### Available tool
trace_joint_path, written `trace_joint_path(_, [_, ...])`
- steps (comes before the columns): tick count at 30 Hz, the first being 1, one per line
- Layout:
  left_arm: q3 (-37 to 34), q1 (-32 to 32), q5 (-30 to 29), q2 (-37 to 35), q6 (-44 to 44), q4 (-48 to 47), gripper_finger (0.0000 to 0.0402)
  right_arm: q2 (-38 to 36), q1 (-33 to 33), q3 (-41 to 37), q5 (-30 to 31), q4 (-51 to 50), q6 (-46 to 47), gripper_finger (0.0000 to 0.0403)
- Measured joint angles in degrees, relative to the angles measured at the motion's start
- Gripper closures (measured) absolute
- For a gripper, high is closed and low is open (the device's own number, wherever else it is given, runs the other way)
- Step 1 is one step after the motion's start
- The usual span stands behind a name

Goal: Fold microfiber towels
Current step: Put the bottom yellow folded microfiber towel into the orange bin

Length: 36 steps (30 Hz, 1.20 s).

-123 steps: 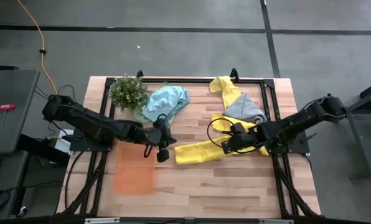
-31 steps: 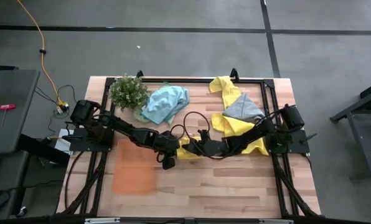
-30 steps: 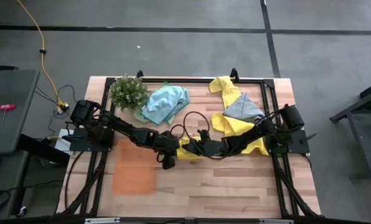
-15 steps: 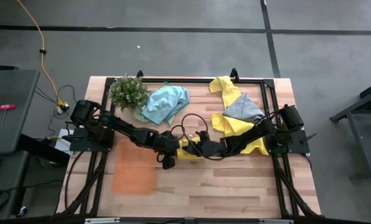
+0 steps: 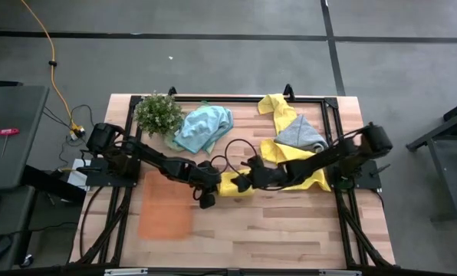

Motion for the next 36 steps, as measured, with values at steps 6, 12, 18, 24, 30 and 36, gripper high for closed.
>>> trace_joint_path(6, [-0.1, 0.7, 0.0, -4.4, 2.6, -4.1, 0.0401, -8.3, 0.1, 0.0, -0.6, -13.0, -12.0, 0.0211])
trace_joint_path(12, [-0.1, 1.7, 0.3, -10.0, 4.0, -9.7, 0.0401, -10.1, 0.3, 0.0, -4.9, -20.6, -13.8, 0.0214])
trace_joint_path(18, [-0.1, 1.9, -0.9, -14.9, 4.0, -7.0, 0.0401, -10.0, 0.4, 0.0, -4.8, -25.2, -14.7, 0.0214])
trace_joint_path(24, [0.0, 1.8, -0.3, -12.9, 3.9, 4.4, 0.0401, -10.0, 0.4, 0.0, -4.3, -24.9, -19.4, 0.0214])
trace_joint_path(30, [0.0, 1.2, -0.2, -7.3, 1.6, 10.8, 0.0401, -10.0, 0.4, 0.0, -3.8, -24.7, -26.5, 0.0214])
trace_joint_path(36, [0.0, 0.3, -0.2, -3.2, 0.8, 11.2, 0.0401, -10.0, 0.4, 0.0, -2.6, -23.8, -34.9, 0.0214])
